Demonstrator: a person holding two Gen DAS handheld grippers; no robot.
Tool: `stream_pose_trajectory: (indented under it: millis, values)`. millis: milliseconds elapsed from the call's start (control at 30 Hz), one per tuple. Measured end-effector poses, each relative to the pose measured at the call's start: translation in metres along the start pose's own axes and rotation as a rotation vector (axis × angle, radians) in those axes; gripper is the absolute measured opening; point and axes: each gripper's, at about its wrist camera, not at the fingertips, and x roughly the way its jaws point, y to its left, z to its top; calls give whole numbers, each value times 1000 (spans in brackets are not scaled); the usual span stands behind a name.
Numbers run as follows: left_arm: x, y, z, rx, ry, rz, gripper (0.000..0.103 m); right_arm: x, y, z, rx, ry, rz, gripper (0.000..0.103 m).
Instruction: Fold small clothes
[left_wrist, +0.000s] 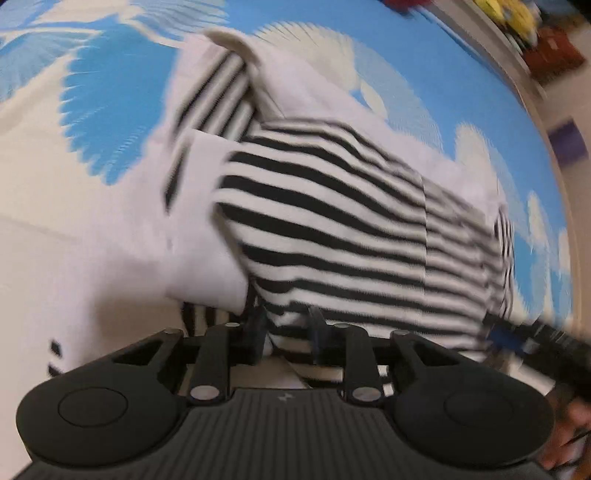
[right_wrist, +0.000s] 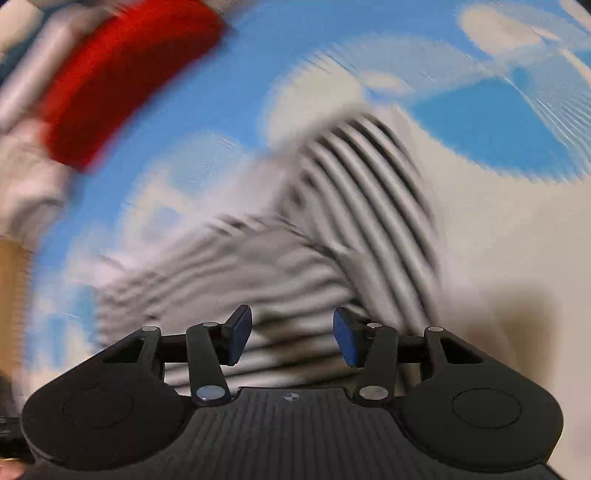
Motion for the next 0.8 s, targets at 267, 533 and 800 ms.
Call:
stream_pose_trajectory:
  millis: [267,533,800]
  values:
    - [-53,-1,12,-26,-308,-80,29,-24,5,6,-14,-133,131,51]
    - [-24,12,16,4,-182,118,25,1,3,5,-6,-21,-17,50]
    - [-23,-25,-4,237,-53,-31,49,1,8,9,8,-20,9,50]
